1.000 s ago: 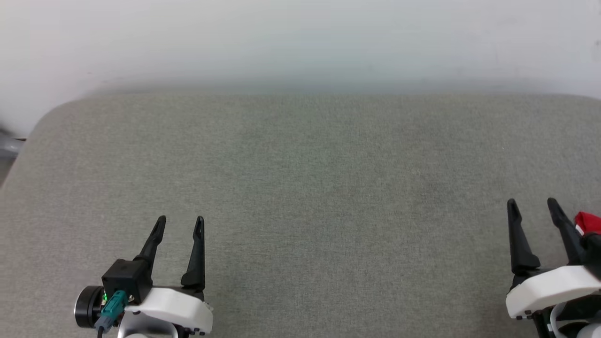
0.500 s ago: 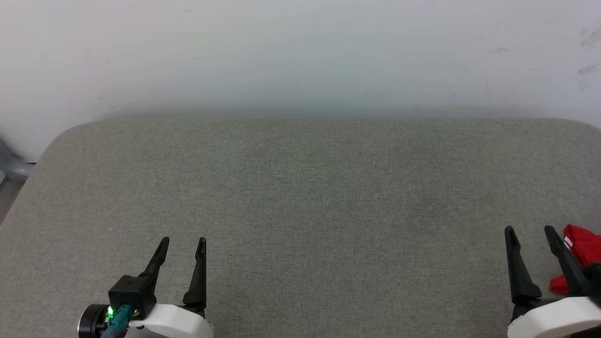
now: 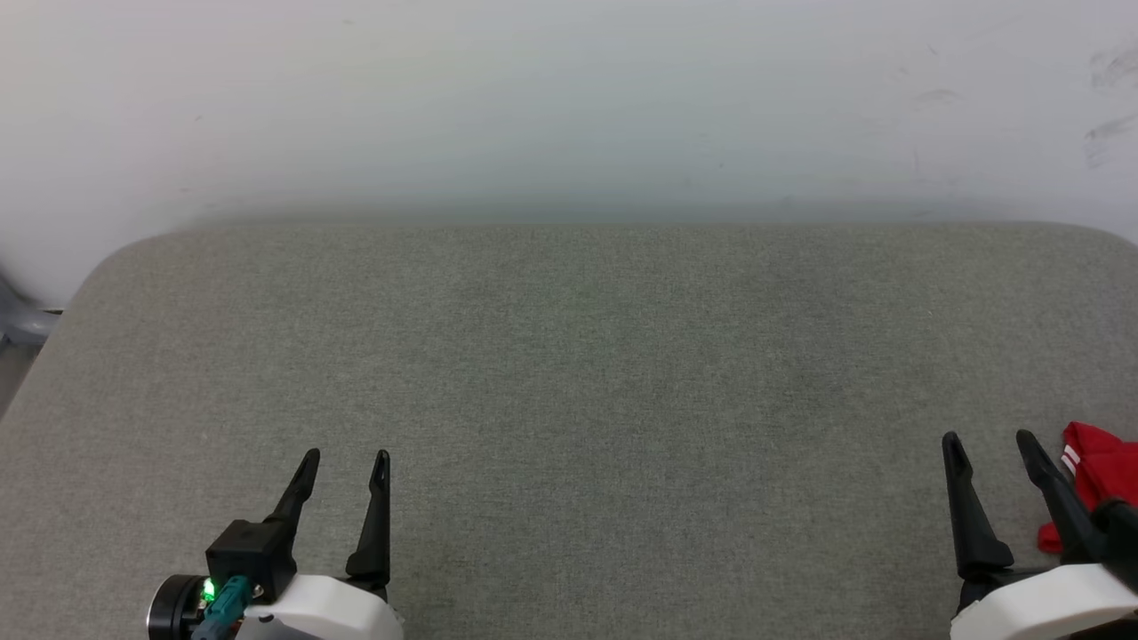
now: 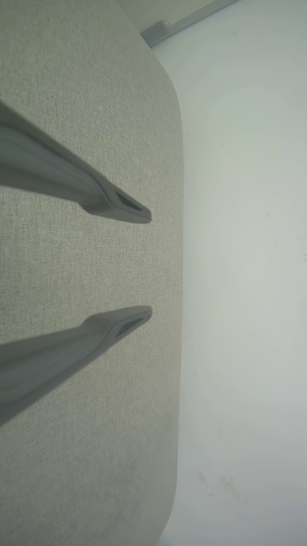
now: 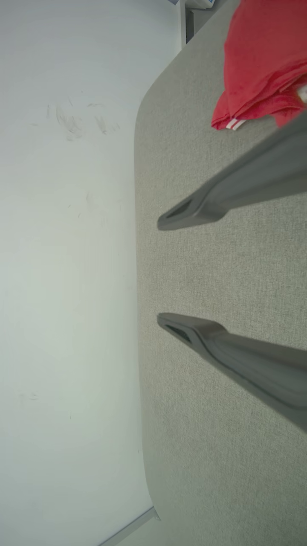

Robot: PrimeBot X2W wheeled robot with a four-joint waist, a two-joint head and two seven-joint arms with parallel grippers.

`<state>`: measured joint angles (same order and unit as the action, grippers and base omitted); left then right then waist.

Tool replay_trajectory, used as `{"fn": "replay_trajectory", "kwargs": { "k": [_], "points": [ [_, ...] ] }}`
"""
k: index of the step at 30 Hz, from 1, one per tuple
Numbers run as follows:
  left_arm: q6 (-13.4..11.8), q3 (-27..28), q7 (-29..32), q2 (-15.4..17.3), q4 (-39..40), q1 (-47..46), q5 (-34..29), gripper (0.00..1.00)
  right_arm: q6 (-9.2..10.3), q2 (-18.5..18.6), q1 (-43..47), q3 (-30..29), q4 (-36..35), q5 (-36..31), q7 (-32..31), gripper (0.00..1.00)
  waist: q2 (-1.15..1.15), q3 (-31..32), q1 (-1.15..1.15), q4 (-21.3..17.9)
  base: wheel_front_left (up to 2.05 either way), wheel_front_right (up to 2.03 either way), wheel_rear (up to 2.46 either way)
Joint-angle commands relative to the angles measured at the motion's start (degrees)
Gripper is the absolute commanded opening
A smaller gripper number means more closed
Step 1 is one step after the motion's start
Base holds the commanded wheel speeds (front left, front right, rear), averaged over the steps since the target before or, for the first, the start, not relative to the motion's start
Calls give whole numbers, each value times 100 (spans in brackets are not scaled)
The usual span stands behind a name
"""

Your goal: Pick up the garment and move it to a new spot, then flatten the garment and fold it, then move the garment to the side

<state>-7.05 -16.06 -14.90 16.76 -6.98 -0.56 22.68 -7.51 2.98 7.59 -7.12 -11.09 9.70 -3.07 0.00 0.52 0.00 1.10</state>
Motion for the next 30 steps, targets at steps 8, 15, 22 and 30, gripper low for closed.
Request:
{"fn": "replay_trajectory", "kwargs": {
  "k": [8,15,22,30],
  "points": [
    [7,-16,3,-3,-25,-28,-14,0,0,0,-2,-5,38,-9,16,0,0,-12,0,6,0,0,0],
    [99,86,137,-139,-155,23,452,0,0,-5,-82,16,321,535,-9,0,0,-14,0,2,0,0,0],
    [232,284,322,-243,-222,-49,1112,0,0,0,-219,23,534,1302,-41,0,0,-18,0,-5,0,0,0],
    [374,492,514,-359,-291,-121,1795,0,1,3,-358,30,758,2098,-74,0,0,-21,0,-12,0,0,0]
  ]
}}
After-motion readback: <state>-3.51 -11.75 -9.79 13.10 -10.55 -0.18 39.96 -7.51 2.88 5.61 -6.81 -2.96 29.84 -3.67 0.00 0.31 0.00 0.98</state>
